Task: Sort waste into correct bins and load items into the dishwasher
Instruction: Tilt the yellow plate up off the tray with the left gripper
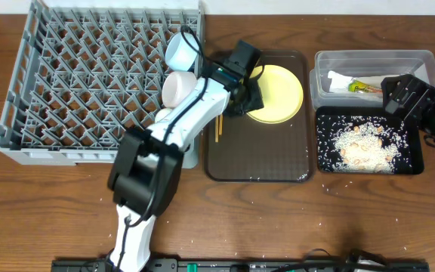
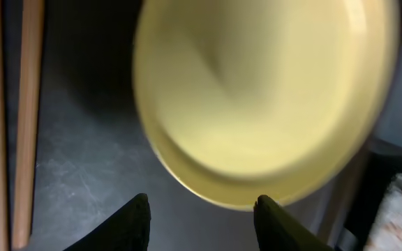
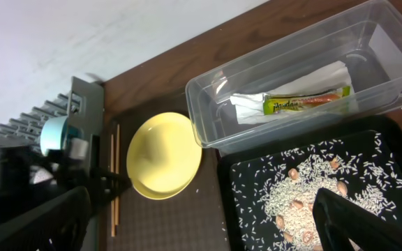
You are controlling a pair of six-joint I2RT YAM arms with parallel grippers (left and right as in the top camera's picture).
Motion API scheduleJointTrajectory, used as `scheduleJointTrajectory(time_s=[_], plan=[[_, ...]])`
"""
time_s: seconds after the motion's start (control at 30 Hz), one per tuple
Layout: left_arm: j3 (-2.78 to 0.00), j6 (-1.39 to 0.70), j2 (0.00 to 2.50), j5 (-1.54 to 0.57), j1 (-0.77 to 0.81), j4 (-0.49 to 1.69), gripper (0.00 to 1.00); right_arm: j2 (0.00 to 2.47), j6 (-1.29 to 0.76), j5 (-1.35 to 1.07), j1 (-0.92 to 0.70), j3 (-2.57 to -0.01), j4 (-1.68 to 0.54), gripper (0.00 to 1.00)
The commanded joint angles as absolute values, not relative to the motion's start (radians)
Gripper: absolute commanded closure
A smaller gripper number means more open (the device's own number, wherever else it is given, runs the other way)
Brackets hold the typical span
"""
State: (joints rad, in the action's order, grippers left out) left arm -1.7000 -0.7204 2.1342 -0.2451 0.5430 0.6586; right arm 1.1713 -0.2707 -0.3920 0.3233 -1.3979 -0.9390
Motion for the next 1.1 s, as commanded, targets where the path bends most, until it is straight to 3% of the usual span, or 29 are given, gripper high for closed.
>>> scheduleJointTrajectory(time_s=[0.0, 0.33, 0.93, 1.07], plan=[[-1.69, -0.781, 2.172, -0.229, 0.533, 0.665, 0.5, 1.175, -0.276, -0.393, 0.328, -1.406, -0.939, 0.01], [-1.687, -0.878, 2.252, -0.199, 0.537, 0.601, 0.51, 1.175, -0.276, -0.393, 0.328, -1.406, -0.939, 0.01], [-1.685, -0.877, 2.358, -0.228, 0.537, 0.525, 0.59, 1.175, -0.276, -0.393, 0.328, -1.406, -0.939, 0.01], [-1.685, -0.877, 2.36, -0.244, 0.537, 0.525, 0.74, 1.175, -0.276, -0.393, 0.328, -1.406, -0.939, 0.01]])
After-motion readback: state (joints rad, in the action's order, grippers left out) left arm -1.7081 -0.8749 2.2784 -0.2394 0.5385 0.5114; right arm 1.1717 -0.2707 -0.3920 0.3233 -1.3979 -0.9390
